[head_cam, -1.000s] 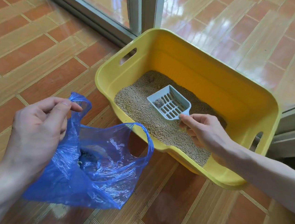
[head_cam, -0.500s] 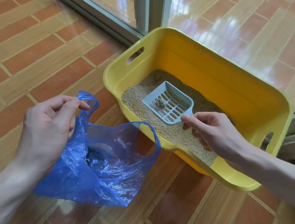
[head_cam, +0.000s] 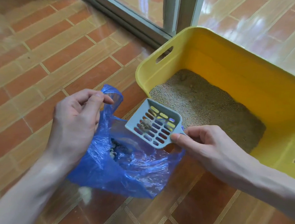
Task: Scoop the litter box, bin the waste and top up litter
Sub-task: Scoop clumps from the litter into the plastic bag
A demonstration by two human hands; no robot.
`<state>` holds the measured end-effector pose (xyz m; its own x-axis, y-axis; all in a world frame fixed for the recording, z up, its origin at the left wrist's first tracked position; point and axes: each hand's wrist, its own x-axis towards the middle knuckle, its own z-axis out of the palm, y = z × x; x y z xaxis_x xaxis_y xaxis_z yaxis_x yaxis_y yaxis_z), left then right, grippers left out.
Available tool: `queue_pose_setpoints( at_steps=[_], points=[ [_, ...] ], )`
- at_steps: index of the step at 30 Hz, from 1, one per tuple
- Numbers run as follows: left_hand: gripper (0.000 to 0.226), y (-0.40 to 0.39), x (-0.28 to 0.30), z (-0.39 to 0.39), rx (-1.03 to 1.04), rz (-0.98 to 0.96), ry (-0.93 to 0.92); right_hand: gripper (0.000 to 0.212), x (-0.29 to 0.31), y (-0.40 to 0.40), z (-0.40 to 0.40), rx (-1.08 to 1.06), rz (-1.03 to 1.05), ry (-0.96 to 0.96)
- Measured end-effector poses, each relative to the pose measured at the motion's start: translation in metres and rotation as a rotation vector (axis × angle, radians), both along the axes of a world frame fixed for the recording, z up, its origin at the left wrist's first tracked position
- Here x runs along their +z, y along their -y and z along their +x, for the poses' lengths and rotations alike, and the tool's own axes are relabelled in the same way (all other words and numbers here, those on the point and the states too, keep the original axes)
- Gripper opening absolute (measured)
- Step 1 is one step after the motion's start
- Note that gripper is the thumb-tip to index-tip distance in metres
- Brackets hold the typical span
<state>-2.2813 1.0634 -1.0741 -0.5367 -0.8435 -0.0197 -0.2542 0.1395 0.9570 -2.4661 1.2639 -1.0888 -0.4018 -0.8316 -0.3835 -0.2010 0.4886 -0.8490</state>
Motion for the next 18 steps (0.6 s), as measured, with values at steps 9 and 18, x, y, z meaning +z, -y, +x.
queue_pose_setpoints(
  at_steps=[9,18],
  points=[
    [0.030,-0.002,0.007,0.009,0.005,-0.044,-0.014,0.044,-0.046,0.019,0.053,0.087,0.137,-0.147],
    [0.028,-0.004,0.010,0.014,0.019,-0.063,0.013,0.034,-0.089,0.060,0.080,0.183,0.162,-0.533]
  ],
)
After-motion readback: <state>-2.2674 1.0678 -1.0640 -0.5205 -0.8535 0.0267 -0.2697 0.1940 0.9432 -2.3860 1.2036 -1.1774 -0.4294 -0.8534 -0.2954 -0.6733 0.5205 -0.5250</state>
